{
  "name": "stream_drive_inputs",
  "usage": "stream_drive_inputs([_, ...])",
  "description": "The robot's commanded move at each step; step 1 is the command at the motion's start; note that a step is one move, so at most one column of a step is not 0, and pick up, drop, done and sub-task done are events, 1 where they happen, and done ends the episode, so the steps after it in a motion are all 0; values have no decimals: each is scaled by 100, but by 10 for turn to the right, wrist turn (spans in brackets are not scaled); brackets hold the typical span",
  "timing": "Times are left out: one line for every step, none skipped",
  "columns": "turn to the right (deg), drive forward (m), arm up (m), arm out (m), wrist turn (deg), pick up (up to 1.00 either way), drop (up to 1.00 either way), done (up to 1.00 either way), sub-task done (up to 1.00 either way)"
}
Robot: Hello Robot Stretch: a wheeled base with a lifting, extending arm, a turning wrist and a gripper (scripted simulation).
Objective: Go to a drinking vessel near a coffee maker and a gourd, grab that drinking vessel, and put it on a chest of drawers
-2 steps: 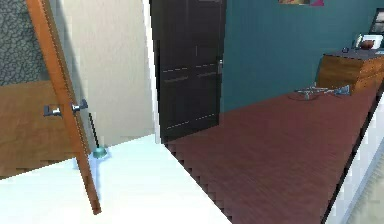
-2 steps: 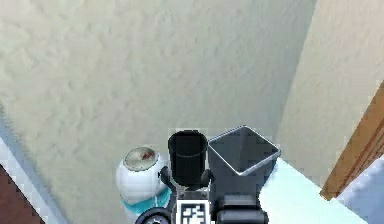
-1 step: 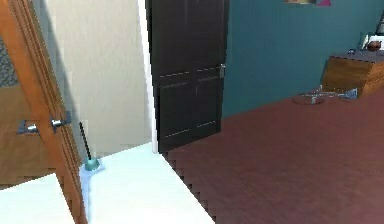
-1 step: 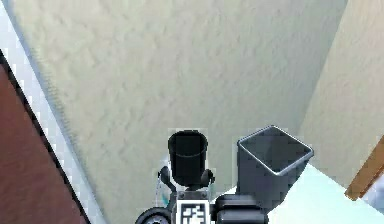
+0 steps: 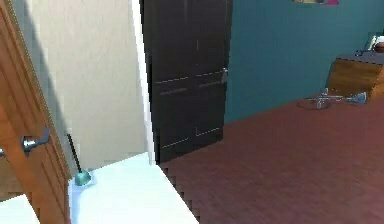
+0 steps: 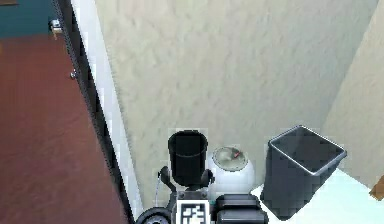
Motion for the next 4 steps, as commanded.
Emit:
stream_drive_inputs([-120,0,0,0,0,0,0,0,0])
stream_drive_inputs([0,45,0,0,0,0,0,0,0])
stream_drive_inputs([450,0,0,0,0,0,0,0,0])
stream_drive_inputs([210,0,0,0,0,0,0,0,0])
